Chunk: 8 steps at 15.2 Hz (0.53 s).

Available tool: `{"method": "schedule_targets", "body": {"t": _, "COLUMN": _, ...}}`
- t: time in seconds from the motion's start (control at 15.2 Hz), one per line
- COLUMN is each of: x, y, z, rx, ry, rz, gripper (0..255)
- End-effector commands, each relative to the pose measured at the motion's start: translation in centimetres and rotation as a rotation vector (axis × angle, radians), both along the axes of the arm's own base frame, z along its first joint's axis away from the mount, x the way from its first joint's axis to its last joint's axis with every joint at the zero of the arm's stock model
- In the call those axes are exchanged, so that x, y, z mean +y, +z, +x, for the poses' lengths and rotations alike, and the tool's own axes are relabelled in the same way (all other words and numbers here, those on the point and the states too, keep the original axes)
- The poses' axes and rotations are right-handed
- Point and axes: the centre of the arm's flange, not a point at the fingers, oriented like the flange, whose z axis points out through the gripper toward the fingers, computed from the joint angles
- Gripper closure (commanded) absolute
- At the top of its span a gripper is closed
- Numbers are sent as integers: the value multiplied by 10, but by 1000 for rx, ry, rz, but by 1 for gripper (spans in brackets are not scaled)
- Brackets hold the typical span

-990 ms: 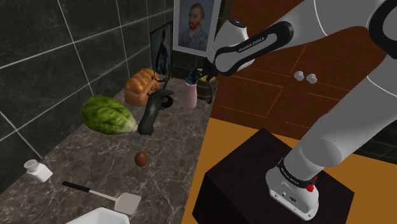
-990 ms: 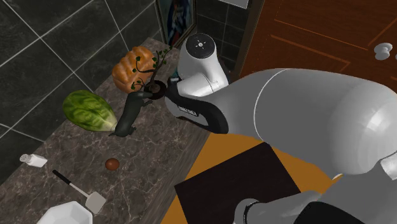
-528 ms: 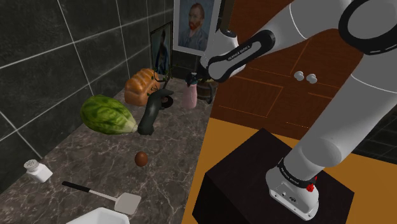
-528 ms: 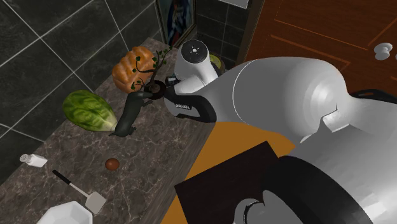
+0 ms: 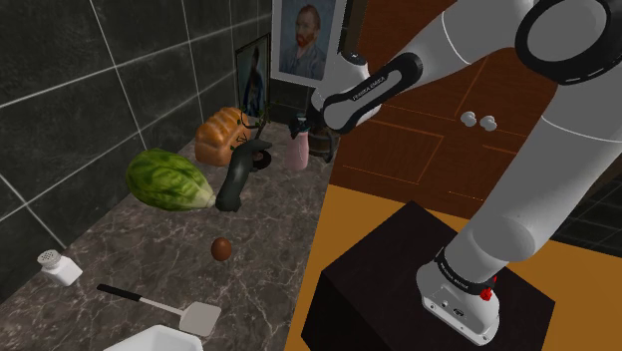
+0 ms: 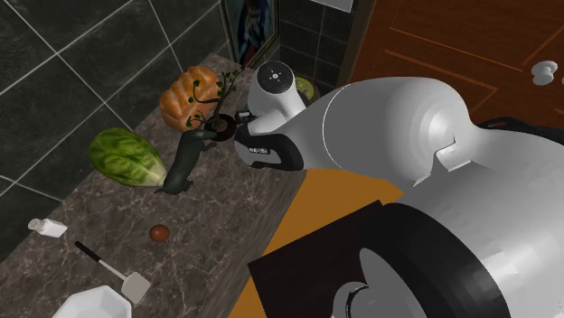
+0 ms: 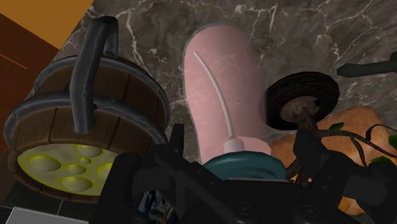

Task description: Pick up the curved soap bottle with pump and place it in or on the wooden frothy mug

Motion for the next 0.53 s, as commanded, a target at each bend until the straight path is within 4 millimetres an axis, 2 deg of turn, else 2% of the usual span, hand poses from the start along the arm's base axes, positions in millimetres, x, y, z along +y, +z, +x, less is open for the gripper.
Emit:
{"method": "schedule_targets", "body": {"t": 0.0, "x": 0, "y": 0, "z": 0, "rx": 0, "ry": 0, "rz": 0, "gripper": 0}}
{"method": "schedule_targets", "body": {"t": 0.07, "x": 0, "y": 0, "z": 0, "rx": 0, "ry": 0, "rz": 0, "gripper": 0}}
{"method": "schedule_targets", "body": {"t": 0.13, "x": 0, "y": 0, "z": 0, "rx": 0, "ry": 0, "rz": 0, "gripper": 255}}
{"method": "schedule_targets", "body": {"t": 0.46, "x": 0, "y": 0, "z": 0, "rx": 0, "ry": 0, "rz": 0, "gripper": 255}}
